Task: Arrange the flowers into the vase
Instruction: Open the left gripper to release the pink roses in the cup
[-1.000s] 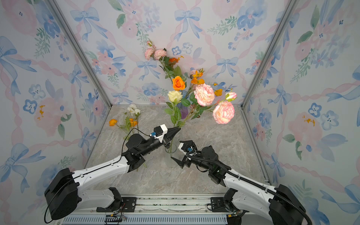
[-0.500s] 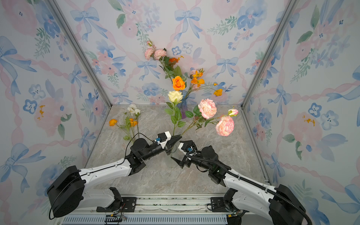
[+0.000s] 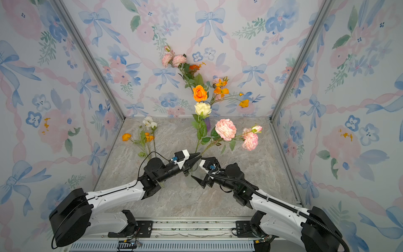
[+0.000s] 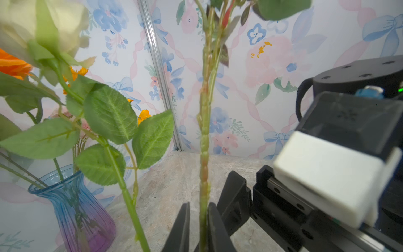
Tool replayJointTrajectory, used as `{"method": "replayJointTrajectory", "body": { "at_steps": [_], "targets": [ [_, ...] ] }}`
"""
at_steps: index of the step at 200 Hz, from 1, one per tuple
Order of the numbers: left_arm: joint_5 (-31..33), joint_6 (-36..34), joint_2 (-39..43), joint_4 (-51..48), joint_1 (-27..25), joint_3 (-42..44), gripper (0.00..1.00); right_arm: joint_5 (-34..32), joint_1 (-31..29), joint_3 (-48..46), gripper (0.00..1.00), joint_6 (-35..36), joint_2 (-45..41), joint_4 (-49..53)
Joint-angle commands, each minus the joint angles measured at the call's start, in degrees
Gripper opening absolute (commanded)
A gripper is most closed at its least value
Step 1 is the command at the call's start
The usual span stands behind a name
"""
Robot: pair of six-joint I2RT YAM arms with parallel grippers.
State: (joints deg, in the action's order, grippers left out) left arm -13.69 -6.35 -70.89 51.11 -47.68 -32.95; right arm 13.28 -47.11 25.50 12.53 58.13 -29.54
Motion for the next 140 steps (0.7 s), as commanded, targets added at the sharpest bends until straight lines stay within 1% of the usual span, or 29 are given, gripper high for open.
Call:
{"method": "replayJointTrajectory", "body": {
  "at_steps": [1, 25, 54, 80, 98, 113, 122, 129, 140],
  "targets": [
    [3.6, 0.4, 3.1, 0.9, -0.3, 0.6, 0.26, 0.1, -0.9, 1.7, 0.97, 0.6, 0.4, 0.4],
    [10.3, -0.7, 6.0, 0.9, -0.3, 1.0, 0.35, -0.1, -0.9, 1.6, 0.97, 0.6, 0.4, 0.4],
    [23.4, -2.2, 9.7, 0.9, -0.2, 1.7, 0.48, -0.3, -0.9, 1.5, 0.97, 0.7, 0.2, 0.4],
    [35.3, -3.3, 12.7, -1.2, 0.3, 1.1, 0.55, -0.2, -0.9, 1.7, 0.97, -0.1, 0.0, 0.5],
    [42.0, -1.8, 14.1, -7.8, 1.9, -1.4, 0.56, -0.3, -0.9, 2.6, 0.97, -0.6, 0.1, 2.1],
    [46.0, 1.9, 14.5, -15.7, 4.3, -4.5, 0.56, -0.2, -1.0, 3.5, 0.97, -1.4, 0.0, 4.0],
    [47.6, 5.0, 14.8, -21.2, 6.1, -5.7, 0.56, -0.1, -1.0, 3.8, 0.97, -1.6, -0.3, 5.0],
    [48.4, 8.2, 14.8, -25.4, 7.9, -8.7, 0.55, -0.2, -1.0, 3.7, 0.97, -2.0, -0.9, 5.5],
    [47.6, 13.4, 14.9, -31.9, 11.1, -10.4, 0.55, -0.7, -1.0, 3.2, 0.97, -2.4, -1.5, 5.7]
  ]
}}
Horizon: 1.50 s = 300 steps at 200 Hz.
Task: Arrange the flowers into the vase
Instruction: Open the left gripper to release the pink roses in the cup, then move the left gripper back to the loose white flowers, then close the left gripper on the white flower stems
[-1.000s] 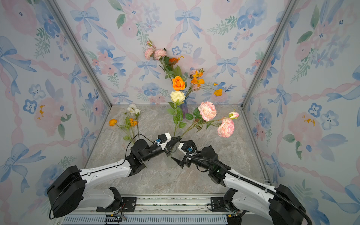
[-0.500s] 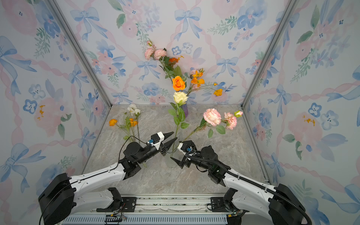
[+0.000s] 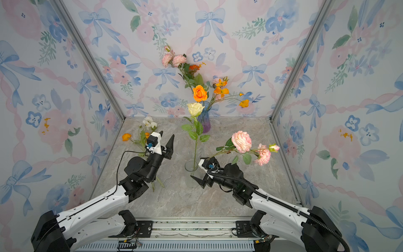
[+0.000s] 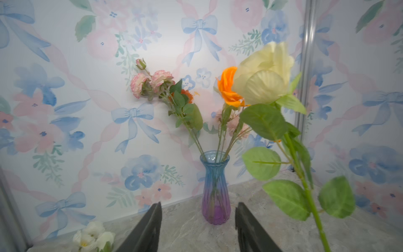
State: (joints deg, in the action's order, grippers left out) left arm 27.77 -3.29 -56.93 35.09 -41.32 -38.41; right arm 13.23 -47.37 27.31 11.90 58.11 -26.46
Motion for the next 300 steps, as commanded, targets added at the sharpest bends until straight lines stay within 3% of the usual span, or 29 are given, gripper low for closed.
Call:
{"method": "replayJointTrajectory", "body": {
  "at_steps": [1, 18, 49, 82, 138, 182, 247, 275, 300],
  "targets": [
    [6.0, 10.8, 0.9, -16.7, 5.1, -5.1, 0.55, -0.7, -0.7, 1.4, 0.97, -1.8, -1.5, 2.6],
    [1.4, 17.8, -0.3, -25.3, 10.6, -7.1, 0.55, -1.3, -0.7, 0.9, 0.97, -2.4, -2.1, 2.6],
    [-7.5, 23.9, -6.1, -34.9, 18.1, -8.3, 0.55, -0.6, -0.7, 0.1, 0.97, -2.4, -2.7, 2.4],
    [-13.7, 28.9, -10.5, -31.6, 24.0, -2.6, 0.5, -0.2, -0.6, -1.0, 0.97, -1.6, -1.9, 0.3],
    [-22.3, 35.7, -28.4, -30.4, 32.1, -4.6, 0.38, -0.2, -0.6, -1.7, 0.97, -1.1, -1.0, -1.1],
    [-16.6, 37.1, -35.0, -30.4, 32.0, -6.9, 0.35, 0.0, -0.6, -1.6, 0.97, -1.1, -1.7, -0.9],
    [-10.4, 38.3, -28.9, -27.6, 32.1, -1.4, 0.26, 0.3, -0.5, -1.5, 0.97, -1.1, -1.7, -0.7],
    [-9.9, 38.4, -28.3, -27.7, 32.9, -1.1, 0.21, 0.3, -0.6, -1.6, 0.97, -1.2, -1.9, -0.7],
    [-13.5, 38.8, -30.1, -27.4, 34.7, -1.1, 0.17, 0.4, -0.6, -1.5, 0.97, -1.1, -1.7, -0.9]
  ]
}}
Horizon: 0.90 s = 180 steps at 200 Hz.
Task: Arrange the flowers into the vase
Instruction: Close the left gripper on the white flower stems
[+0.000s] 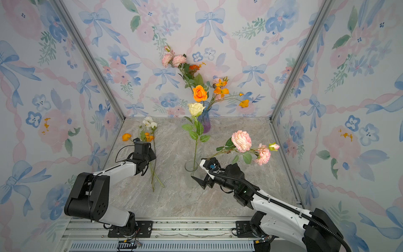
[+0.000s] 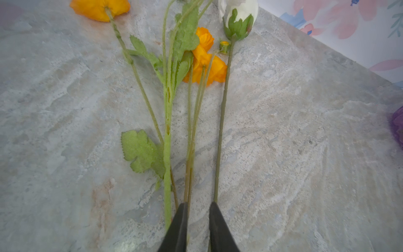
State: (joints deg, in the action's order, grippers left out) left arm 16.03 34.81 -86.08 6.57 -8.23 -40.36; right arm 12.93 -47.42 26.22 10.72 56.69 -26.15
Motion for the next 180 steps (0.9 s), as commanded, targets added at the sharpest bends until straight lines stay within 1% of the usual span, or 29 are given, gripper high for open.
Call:
{"method": "replayJointTrajectory", "body": {
  "at_steps": [1, 12, 16, 81, 94, 143, 160, 180],
  "targets": [
    [-1.9, 0.6, -1.0, 1.2, 1.6, 0.8, 0.17, 0.7, -0.6, -0.4, 0.97, 0.0, -0.2, -1.2],
    [-2.5, 0.6, -1.6, 1.5, 1.8, 0.8, 0.16, 0.8, -0.6, -0.3, 0.97, 0.0, -0.2, -1.0],
    [-2.5, 0.6, -1.7, 1.5, 1.9, 2.5, 0.16, 0.8, -0.6, -0.3, 0.97, 0.0, 0.0, -1.0],
    [-2.3, 0.9, -3.4, 3.0, 2.6, 4.2, 0.14, 0.9, -0.6, -0.2, 0.97, 0.1, 0.0, -1.0],
    [-2.2, 0.9, -3.7, 3.5, 2.8, 4.6, 0.16, 0.8, -0.7, -0.3, 0.97, 0.1, -0.1, -0.9],
    [-3.7, 1.0, -5.8, 4.6, 3.2, 4.3, 0.16, 0.8, -0.7, -0.3, 0.97, 0.2, 0.1, -1.0],
    [-4.1, 1.1, -5.5, 4.6, 3.2, 4.3, 0.11, 0.9, -0.7, -0.2, 0.97, 0.2, 0.3, -1.1],
    [-4.5, 1.0, -3.5, 4.4, 3.2, 4.9, 0.08, 1.0, -0.7, -0.1, 0.97, 0.2, 0.4, -1.0]
  ]
}}
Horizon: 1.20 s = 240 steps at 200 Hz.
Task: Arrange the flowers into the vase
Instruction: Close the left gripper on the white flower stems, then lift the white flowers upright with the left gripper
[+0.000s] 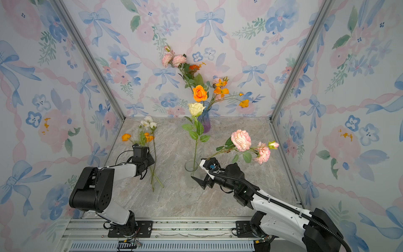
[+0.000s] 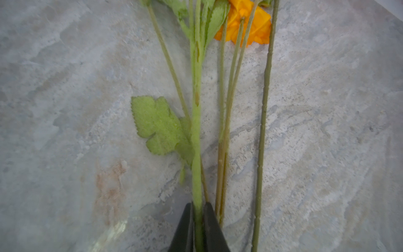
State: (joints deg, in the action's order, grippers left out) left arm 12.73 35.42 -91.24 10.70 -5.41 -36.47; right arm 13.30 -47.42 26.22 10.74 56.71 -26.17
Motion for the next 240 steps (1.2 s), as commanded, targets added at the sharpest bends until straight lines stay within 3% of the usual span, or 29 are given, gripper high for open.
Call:
{"method": "replayJointTrajectory", "body": {
  "at_steps": [1, 29, 68, 122, 160, 201, 240],
  "targets": [
    [-1.2, 0.4, 1.9, 0.3, 0.4, 1.0, 0.08, 0.7, -0.7, -0.1, 0.97, 0.2, 0.4, -1.0],
    [-0.6, -0.5, 6.4, -0.7, 0.4, 1.7, 0.0, 0.5, -0.7, -0.2, 0.97, 0.3, 0.7, -1.1],
    [0.6, -2.1, 12.4, -2.6, -0.7, 0.8, 0.0, 0.2, -0.8, -0.3, 0.97, 0.3, 1.1, -1.6],
    [11.5, -11.1, 23.3, -7.0, -8.1, -5.8, 0.0, 0.2, -0.7, -0.5, 0.97, -0.1, 1.1, -2.1],
    [17.1, -15.8, 26.4, -6.1, -11.9, -8.1, 0.0, 0.2, -0.7, -0.5, 0.97, -0.1, 1.0, -2.1],
    [17.8, -18.7, 32.3, 0.1, -13.9, -7.0, 0.0, 0.2, -0.1, -1.1, 0.97, -0.6, 0.0, -2.6],
    [12.4, -18.5, 40.9, 9.8, -19.6, -6.3, 0.0, 0.6, 0.5, -1.4, 0.97, -1.0, -0.6, -3.1]
  ]
}}
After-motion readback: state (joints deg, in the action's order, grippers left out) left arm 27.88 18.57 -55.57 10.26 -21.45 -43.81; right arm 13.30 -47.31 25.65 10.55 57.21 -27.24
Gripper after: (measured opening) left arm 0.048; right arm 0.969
